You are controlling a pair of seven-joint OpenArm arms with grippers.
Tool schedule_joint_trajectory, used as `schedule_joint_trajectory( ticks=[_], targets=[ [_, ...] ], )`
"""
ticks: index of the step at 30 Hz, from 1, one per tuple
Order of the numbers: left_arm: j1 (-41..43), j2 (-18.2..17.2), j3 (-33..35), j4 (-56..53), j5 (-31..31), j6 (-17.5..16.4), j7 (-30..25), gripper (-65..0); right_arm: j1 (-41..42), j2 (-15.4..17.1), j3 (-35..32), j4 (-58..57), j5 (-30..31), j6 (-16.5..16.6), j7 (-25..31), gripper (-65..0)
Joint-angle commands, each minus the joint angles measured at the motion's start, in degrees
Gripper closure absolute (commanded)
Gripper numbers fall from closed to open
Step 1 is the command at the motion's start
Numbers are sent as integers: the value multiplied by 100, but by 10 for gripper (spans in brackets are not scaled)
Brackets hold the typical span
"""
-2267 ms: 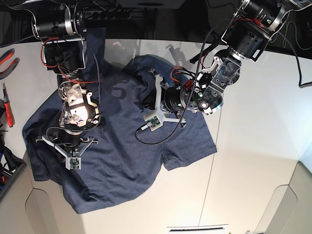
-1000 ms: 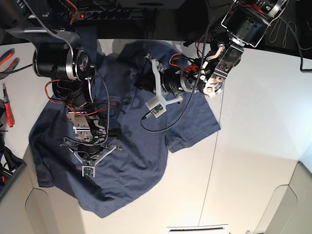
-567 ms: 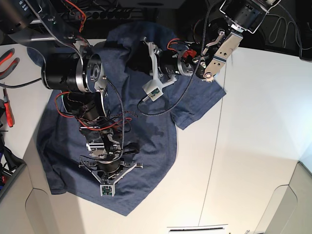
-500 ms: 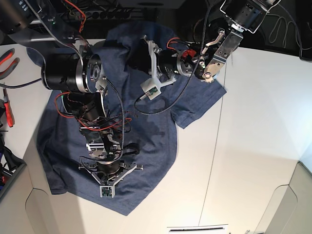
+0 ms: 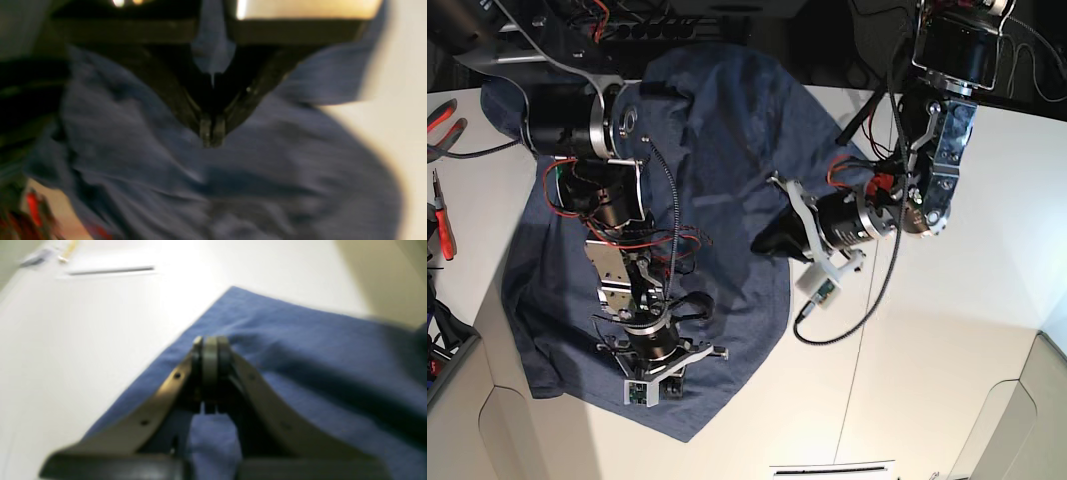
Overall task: Layout the t-shirt on the table in an organized manner, then fold the t-shirt properly
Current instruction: 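Pull the grasped fabric with the left gripper away from the right gripper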
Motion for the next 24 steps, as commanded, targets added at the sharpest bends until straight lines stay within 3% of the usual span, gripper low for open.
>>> schedule_joint_trajectory(
  ticks=[1,4,9,24],
  targets=[
    [-186,-61,-72,79,-118,-32,-136,0,24,-22,0,291,127,240,72,0],
    [-439,-258,-107,-42,-111,-32,-177,0,-415,-22,-2,933,391,837,-116,0],
    [-861,-424,-107,-437,-109,-32,-304,0,-1117,-20,-238,1923,595,1311,-439,0],
    [-2253,-420,-103,-2232,-133,-32,-654,0,-2651,-17,-2496,3661,560,1388,-1502,0]
  ],
)
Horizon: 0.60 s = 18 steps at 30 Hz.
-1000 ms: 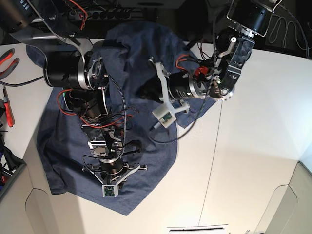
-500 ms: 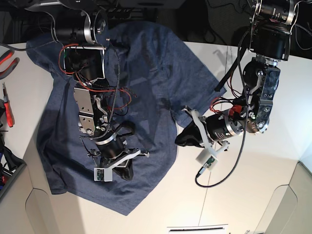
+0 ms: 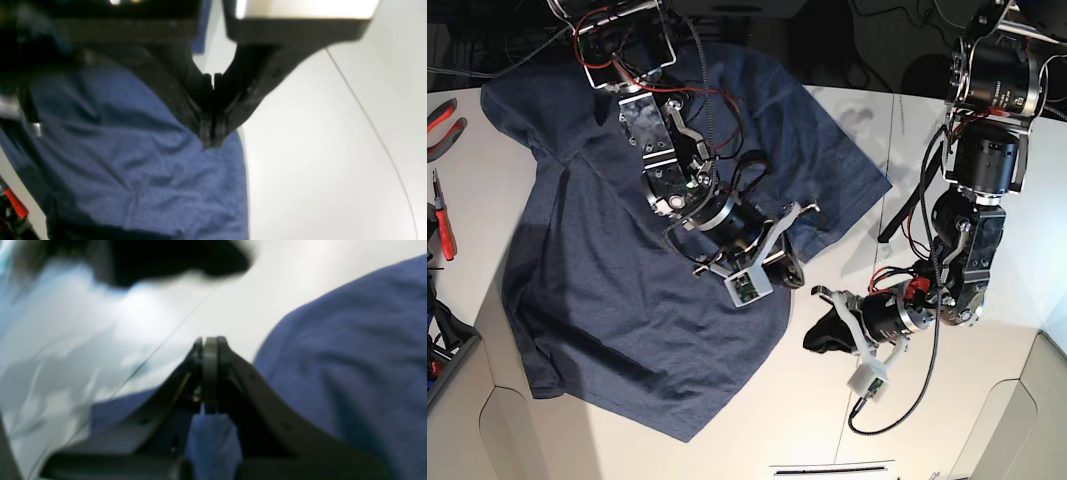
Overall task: Layout the t-shirt on the table in an organized manner, then fold the t-shirt properly
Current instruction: 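Pull the grasped fabric with the left gripper away from the right gripper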
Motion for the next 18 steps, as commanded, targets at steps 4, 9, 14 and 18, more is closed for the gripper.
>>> schedule_joint_trajectory(
  ticks=[4,9,14,18],
  targets=[
    [-444,-35,-26,-289,-85,-32,-210,0,-247,-17,-66,323,-140,-59,33,0],
    [-769,-37,227,-717,-173,-32,-236,0,-756,109,103,927,-739,-944,-140,0],
    [-925,-20,651,-824,-208,-32,-448,0,-1082,256,542,1405,-758,-1504,-323,0],
    [-984,70,975,-828,66,-32,-662,0,-1139,269,1034,1414,-772,-2035,-518,0]
  ],
)
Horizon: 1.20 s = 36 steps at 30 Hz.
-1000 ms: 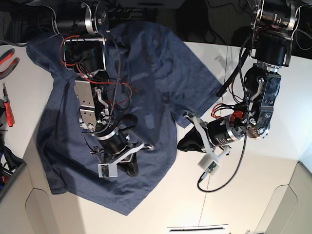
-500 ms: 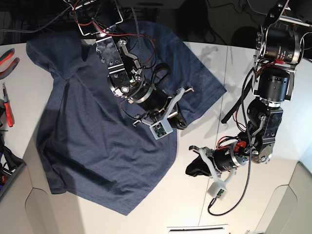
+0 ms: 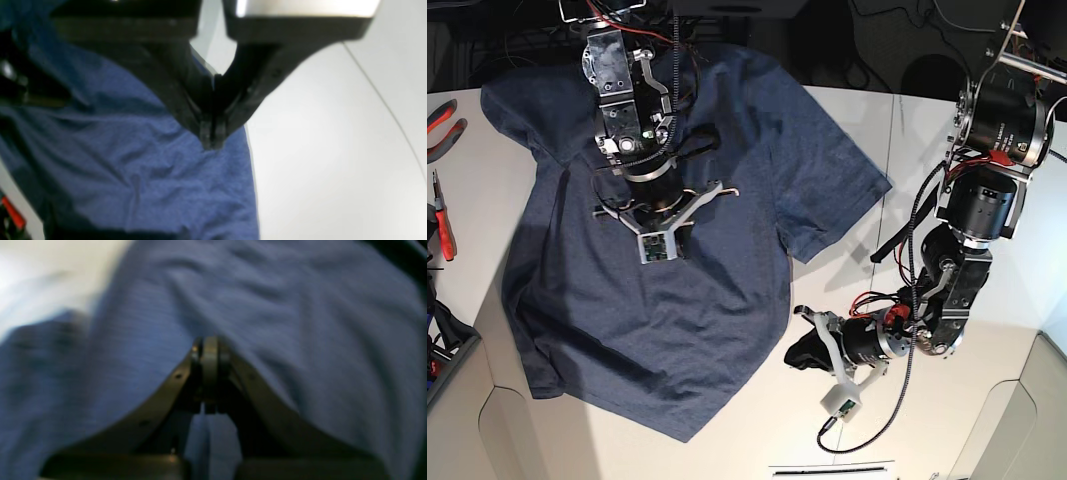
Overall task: Layout the t-shirt on the table in an organized manner, then fold the t-shirt properly
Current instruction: 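Pull the grasped fabric with the left gripper away from the right gripper, then grasp the shirt edges with both grippers and lift the shirt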
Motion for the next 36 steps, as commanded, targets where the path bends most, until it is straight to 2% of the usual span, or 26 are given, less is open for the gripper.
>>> schedule_joint_trajectory(
  ticks=[1,3,5,10,15,18,21,23,25,34,36],
  targets=[
    [-229,44,74,76,15,-41,-160,0,63,-13,111,105,2,-153,63,0],
    [-310,153,306,76,214,-41,-197,0,63,-13,326,105,4,-409,-35,0],
    [-387,262,551,76,494,-41,-341,0,61,-15,459,105,4,-503,-221,0],
    [-566,503,1156,-44,1340,603,-828,0,-68,-15,479,107,2,-448,-1150,0],
    [-929,841,1495,-981,1954,1145,-1475,0,-531,-13,479,107,-2,-450,-1161,0],
    [-1132,1038,1493,-1683,2114,1309,-1910,0,-785,-11,479,107,-2,-431,-1132,0],
    [-1196,1152,1493,-2100,2109,1346,-2223,0,-949,-13,479,107,0,-251,-1113,0],
    [-1169,1180,1493,-2168,2105,1311,-2238,0,-975,-13,479,107,2,-155,-1088,0],
    [-1097,1241,1493,-2168,2107,1167,-2256,0,-970,-13,479,107,2,-146,-1060,0],
    [-686,1255,1493,-2396,2135,1196,-2371,0,-968,-15,474,107,2,-149,-964,0],
    [-605,1252,1493,-2455,2352,1198,-2430,0,-968,-13,474,107,4,-149,-964,0]
  ],
)
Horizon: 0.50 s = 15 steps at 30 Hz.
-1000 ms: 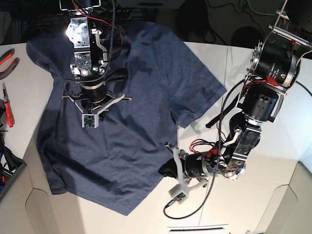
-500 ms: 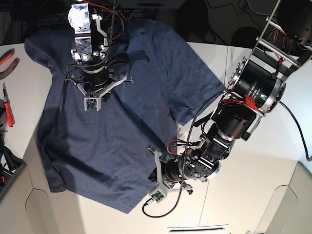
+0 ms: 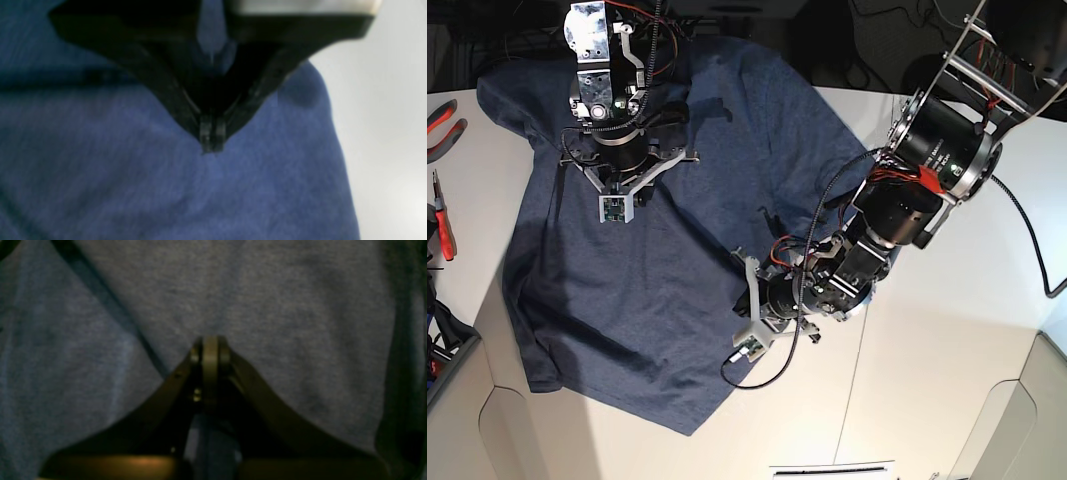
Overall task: Layout the t-shirt on the table in an organized manner, then fold the t-shirt properly
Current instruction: 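Grasp the shirt edges with both grippers and lift the shirt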
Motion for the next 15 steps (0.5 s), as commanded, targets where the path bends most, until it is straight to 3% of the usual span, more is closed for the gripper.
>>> schedule_joint_trajectory(
  ticks=[1,3,6,9,15],
  targets=[
    [-157,22,-17,57,140,-28,-35,0,-63,-11,-4,-20,-17,20,-317,0],
    [-109,-4,-17,59,299,90,-31,0,-59,-11,-4,-20,-15,20,-317,0],
    [-81,-76,-17,59,426,649,-4,0,-44,-11,-4,-20,-17,20,-315,0],
    [-96,-227,-17,59,498,999,90,0,-15,-9,-4,-20,-17,20,-267,0],
    [-83,-680,-17,59,529,1172,166,0,256,-11,-4,-20,-15,22,-234,0]
  ],
)
